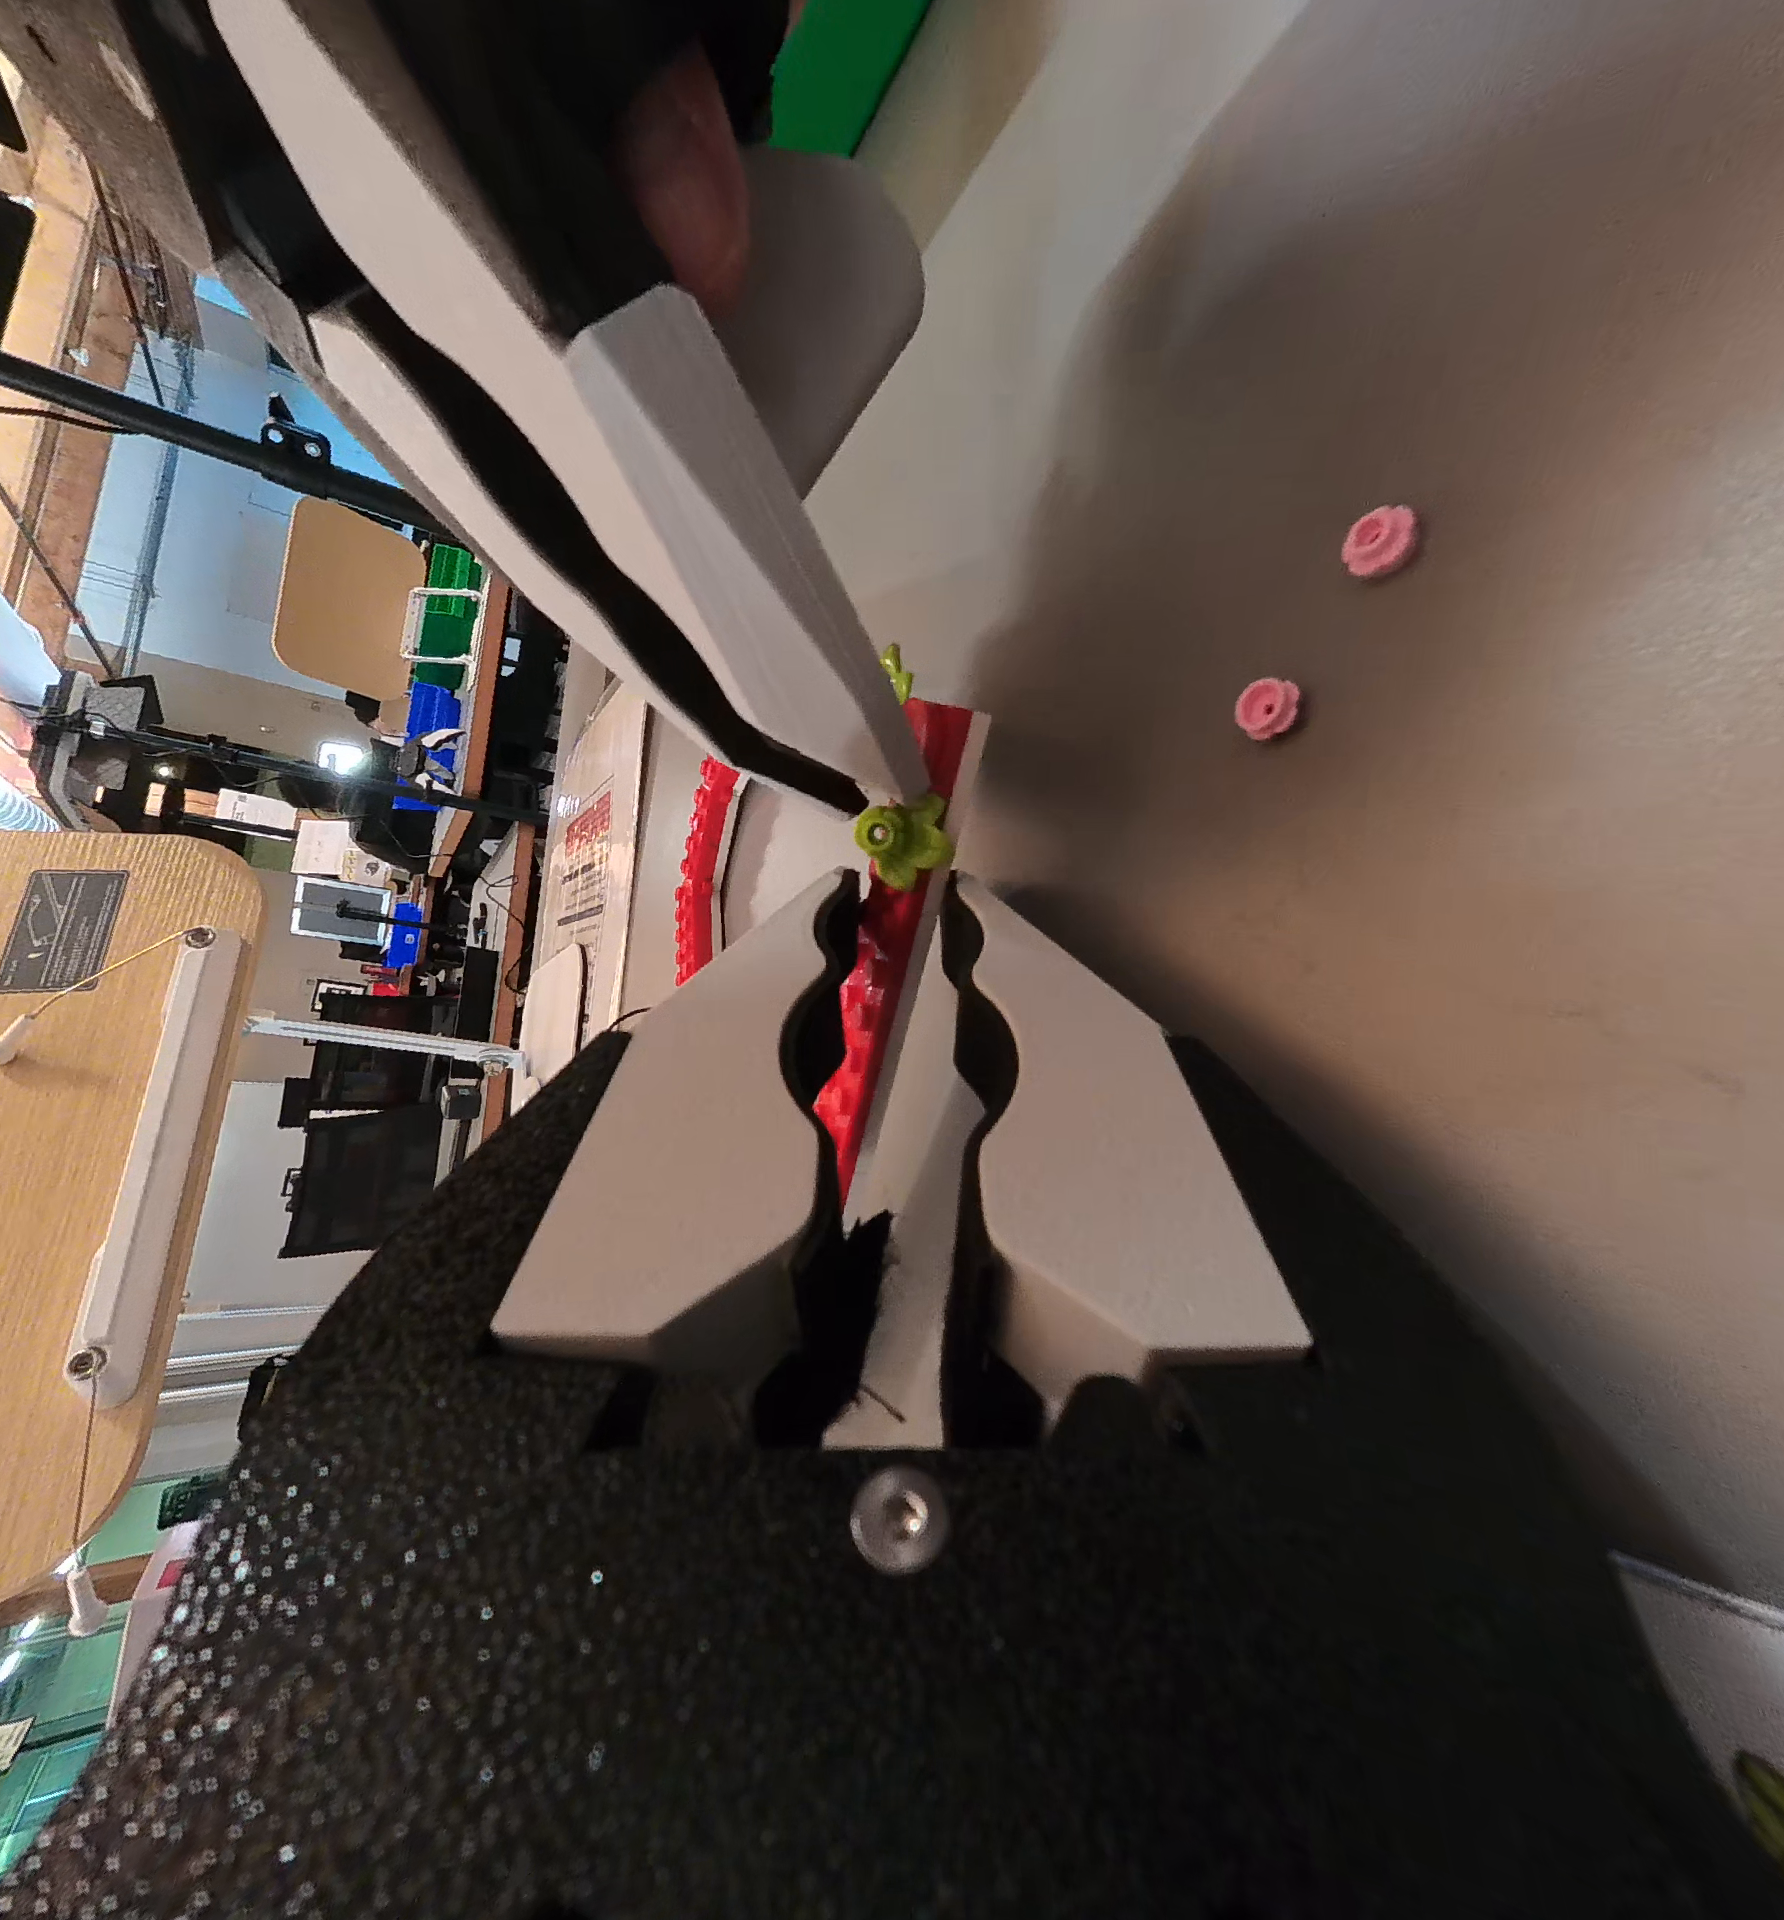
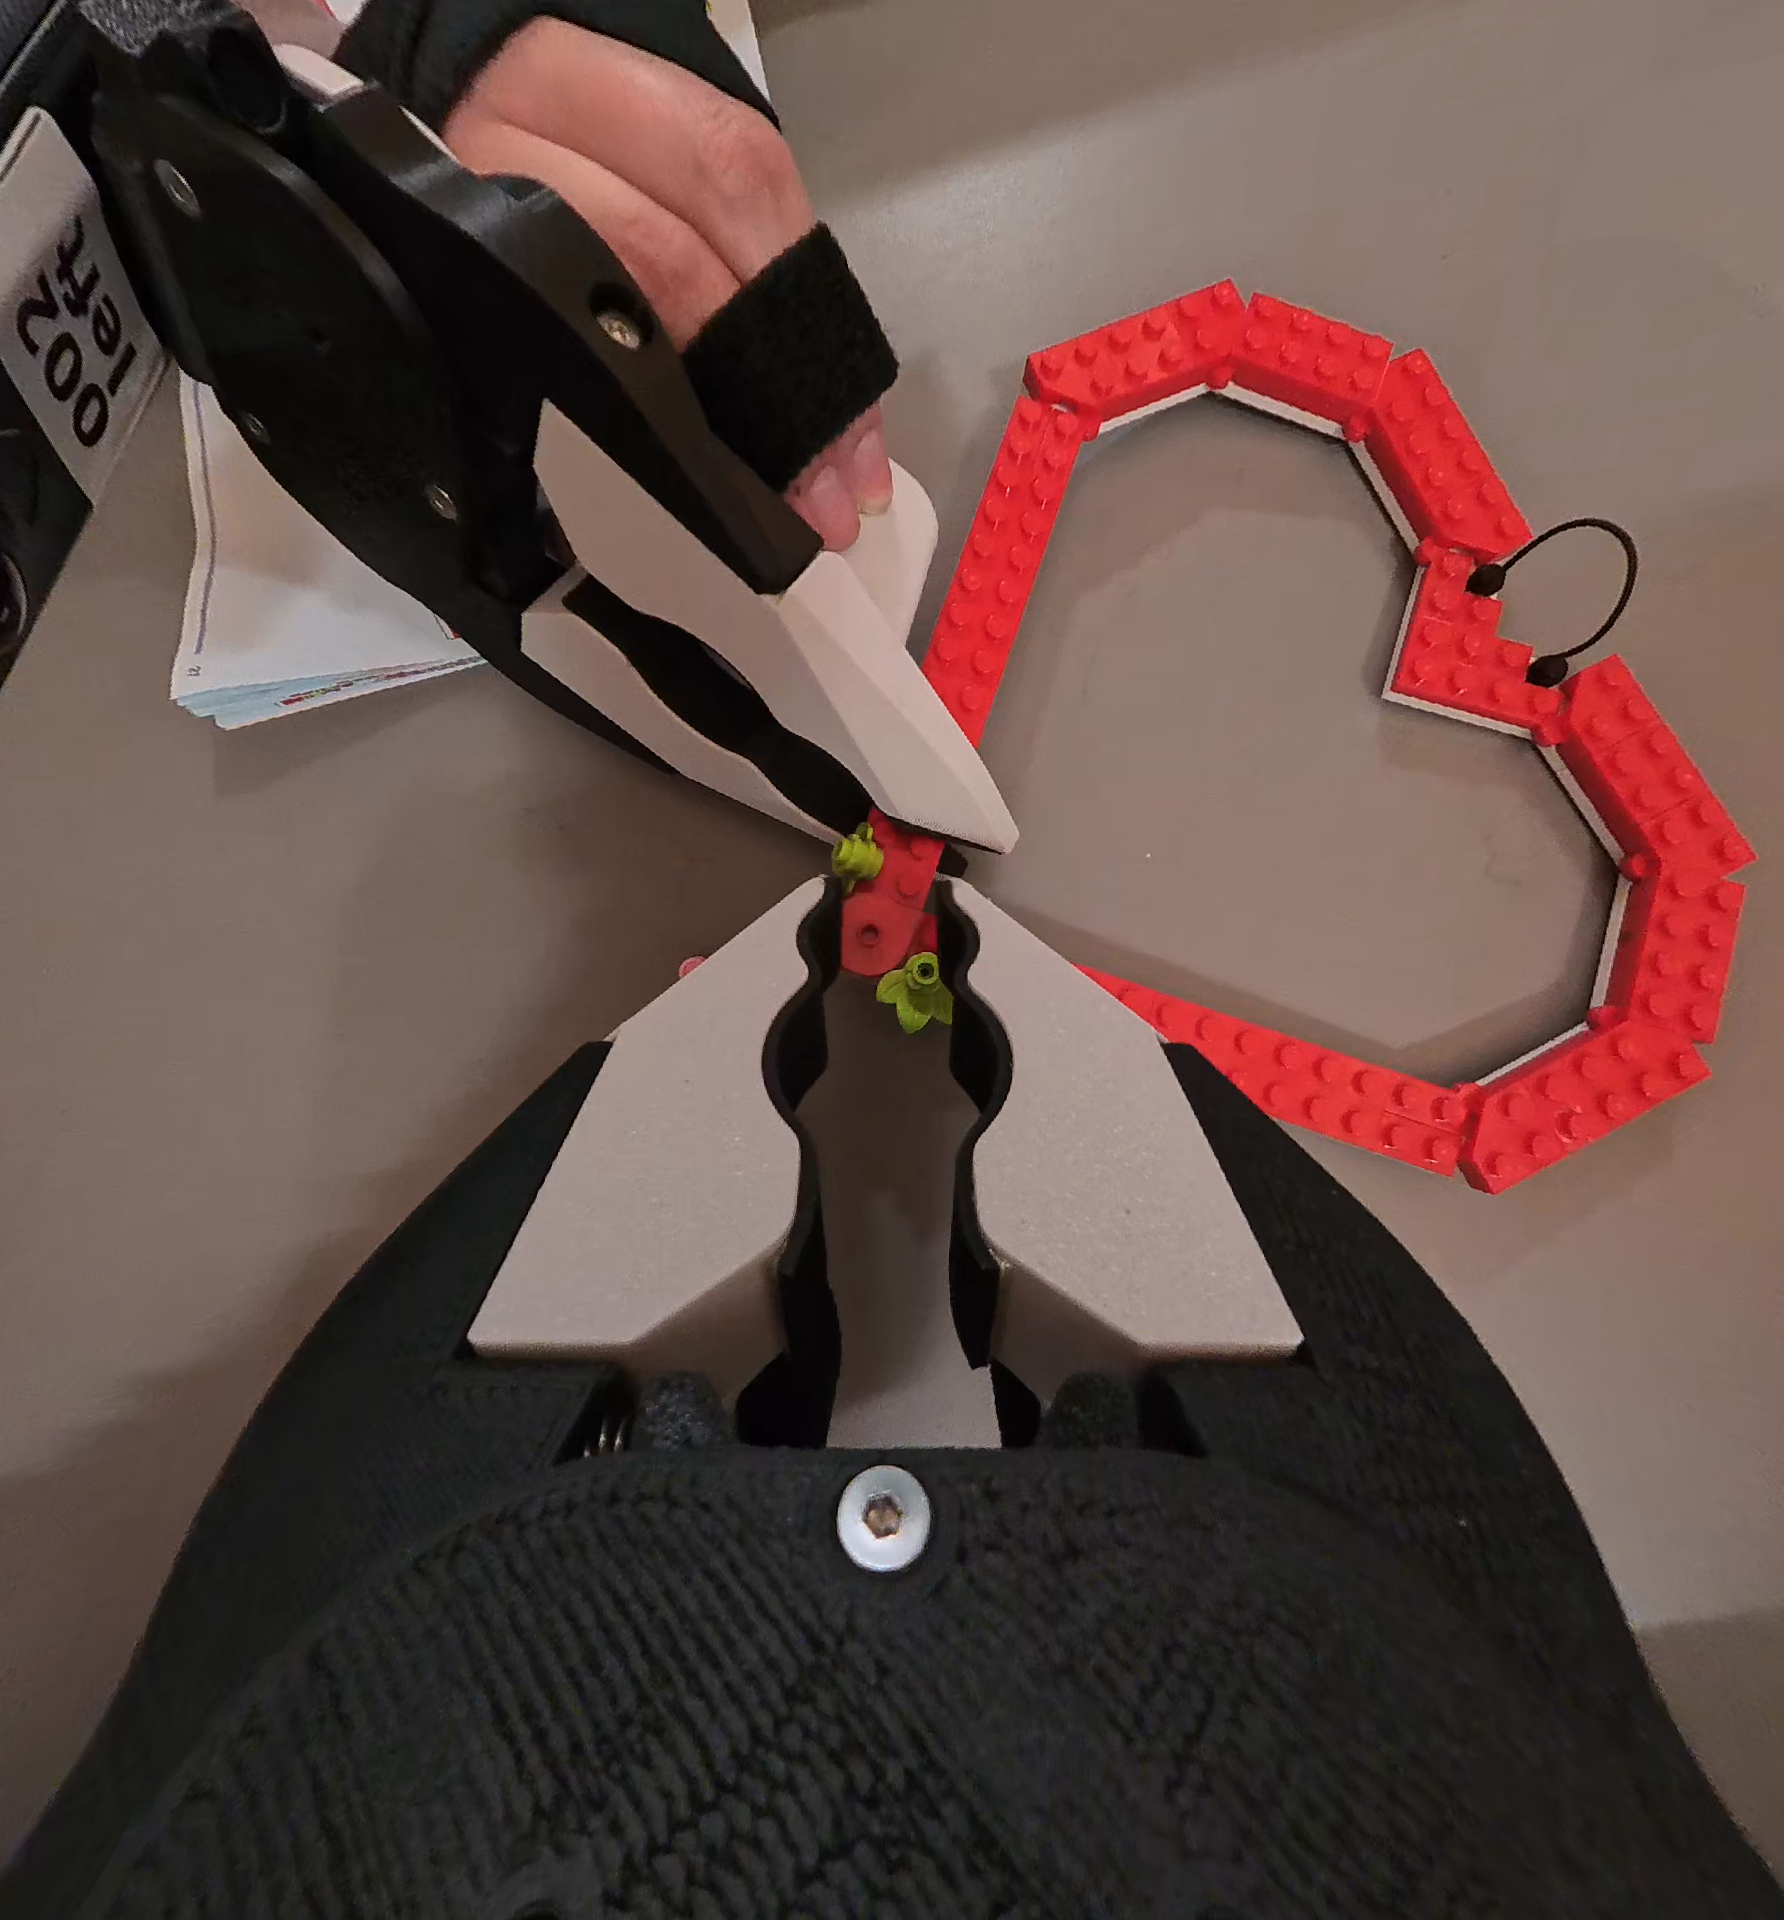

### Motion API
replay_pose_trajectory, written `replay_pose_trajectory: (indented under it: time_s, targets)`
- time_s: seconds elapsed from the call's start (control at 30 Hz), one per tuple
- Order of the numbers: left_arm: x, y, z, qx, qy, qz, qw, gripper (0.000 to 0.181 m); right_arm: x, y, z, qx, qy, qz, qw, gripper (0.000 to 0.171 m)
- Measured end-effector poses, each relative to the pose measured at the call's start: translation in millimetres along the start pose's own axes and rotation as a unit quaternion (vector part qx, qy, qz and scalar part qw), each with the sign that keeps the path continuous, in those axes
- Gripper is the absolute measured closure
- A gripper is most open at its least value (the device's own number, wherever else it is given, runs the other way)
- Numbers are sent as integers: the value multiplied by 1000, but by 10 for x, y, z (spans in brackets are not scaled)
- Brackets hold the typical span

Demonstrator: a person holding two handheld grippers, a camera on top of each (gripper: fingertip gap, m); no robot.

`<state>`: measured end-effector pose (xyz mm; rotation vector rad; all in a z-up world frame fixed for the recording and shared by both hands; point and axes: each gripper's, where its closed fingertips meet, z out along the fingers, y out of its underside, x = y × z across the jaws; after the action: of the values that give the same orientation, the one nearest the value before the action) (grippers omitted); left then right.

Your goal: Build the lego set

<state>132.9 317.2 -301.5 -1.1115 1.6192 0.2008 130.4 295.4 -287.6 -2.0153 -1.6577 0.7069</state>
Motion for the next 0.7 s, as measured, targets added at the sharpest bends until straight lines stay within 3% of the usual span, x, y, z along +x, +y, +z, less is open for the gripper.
replay_pose_trajectory:
  time_s: [0.57, 0.7]
  targets:
    - [2, -2, -1, 1, 1, -1, 1000, 169, -73, 16, -108, 14, 41, -17, 999, 156]
    - [-1, -2, -2, 3, 2, -6, 1000, 169, -634, 22, -149, 73, -66, -25, 995, 154]
